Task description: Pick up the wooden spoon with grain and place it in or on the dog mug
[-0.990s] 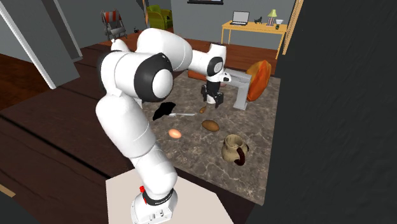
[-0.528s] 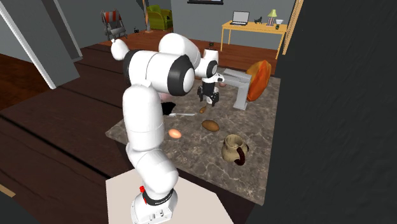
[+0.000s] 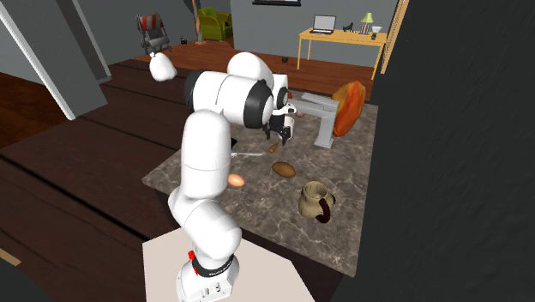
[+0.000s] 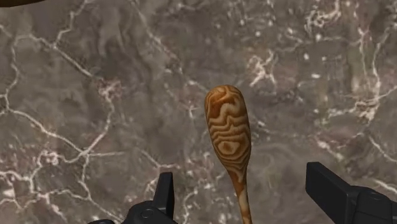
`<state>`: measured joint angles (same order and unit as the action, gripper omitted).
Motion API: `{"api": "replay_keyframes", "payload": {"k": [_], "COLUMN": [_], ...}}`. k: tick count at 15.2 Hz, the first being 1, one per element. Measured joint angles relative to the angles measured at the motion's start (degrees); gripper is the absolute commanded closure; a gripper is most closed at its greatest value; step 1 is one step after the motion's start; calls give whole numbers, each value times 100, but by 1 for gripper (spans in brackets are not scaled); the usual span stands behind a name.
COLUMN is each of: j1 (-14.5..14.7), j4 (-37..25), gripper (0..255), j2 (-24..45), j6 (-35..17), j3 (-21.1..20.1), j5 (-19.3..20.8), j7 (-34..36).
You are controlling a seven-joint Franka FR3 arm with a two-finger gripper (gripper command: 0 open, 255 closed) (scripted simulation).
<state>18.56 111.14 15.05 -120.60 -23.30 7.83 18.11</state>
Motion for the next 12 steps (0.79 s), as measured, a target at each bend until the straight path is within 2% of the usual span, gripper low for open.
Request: {"api": "replay_keyframes", "payload": {"k": [4,10,11,12], "j1": [13,19,19,19], "j4": [148,166,166,166], "gripper": [0,0,255,255], "j2": [130,154,154,154], "j6": [-264,-308,-308,-308], "j3": [29,32,32,32], "j5": [78,92,92,92], "j7": [48,60,60,60]}}
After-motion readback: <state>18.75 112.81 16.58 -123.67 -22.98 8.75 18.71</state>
